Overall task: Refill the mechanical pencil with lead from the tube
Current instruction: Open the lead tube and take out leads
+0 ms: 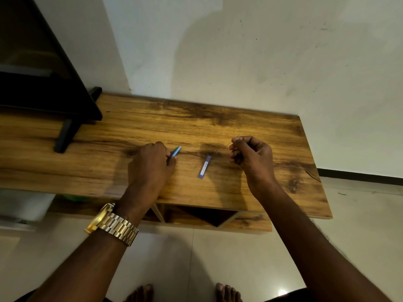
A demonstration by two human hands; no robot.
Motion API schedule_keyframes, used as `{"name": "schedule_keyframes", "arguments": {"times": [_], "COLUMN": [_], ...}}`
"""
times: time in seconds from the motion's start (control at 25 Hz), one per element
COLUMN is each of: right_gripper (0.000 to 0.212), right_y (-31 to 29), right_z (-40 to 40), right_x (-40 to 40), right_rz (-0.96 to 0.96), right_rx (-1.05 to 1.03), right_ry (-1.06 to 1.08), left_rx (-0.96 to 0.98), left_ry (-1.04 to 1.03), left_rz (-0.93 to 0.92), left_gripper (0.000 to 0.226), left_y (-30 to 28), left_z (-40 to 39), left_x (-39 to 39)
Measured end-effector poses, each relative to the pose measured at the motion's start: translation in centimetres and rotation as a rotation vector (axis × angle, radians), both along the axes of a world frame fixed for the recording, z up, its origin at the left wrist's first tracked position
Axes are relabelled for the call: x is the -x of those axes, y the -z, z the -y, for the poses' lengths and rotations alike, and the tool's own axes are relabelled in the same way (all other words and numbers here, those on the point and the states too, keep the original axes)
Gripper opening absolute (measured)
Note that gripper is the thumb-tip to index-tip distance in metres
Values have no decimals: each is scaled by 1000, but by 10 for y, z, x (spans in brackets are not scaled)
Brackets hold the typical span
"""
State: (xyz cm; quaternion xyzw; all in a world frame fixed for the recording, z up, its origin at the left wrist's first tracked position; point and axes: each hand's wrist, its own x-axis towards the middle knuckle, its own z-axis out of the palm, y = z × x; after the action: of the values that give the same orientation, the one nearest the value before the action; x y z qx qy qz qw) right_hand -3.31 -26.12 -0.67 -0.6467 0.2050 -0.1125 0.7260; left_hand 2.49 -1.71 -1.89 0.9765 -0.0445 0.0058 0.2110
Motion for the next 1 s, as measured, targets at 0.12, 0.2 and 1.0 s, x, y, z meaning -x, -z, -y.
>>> {"name": "schedule_keyframes", "arguments": {"times": [0.12, 0.2, 1.0], "right_gripper": [7, 7, 8], "right_y": [-3, -8, -18], "right_z": [2, 0, -22], "right_x": [2, 3, 2], "right_rz": [4, 21, 183], "right_rx": [-36, -88, -111], "right_ry": [23, 4, -87], "left_rx": [19, 216, 474], "left_ry": [84, 153, 402], "left_rz": [42, 104, 237], "left_gripper": [19, 16, 19], "left_y": [-2, -6, -16], "left_z": [5, 10, 27], "left_x": [1, 4, 17]}}
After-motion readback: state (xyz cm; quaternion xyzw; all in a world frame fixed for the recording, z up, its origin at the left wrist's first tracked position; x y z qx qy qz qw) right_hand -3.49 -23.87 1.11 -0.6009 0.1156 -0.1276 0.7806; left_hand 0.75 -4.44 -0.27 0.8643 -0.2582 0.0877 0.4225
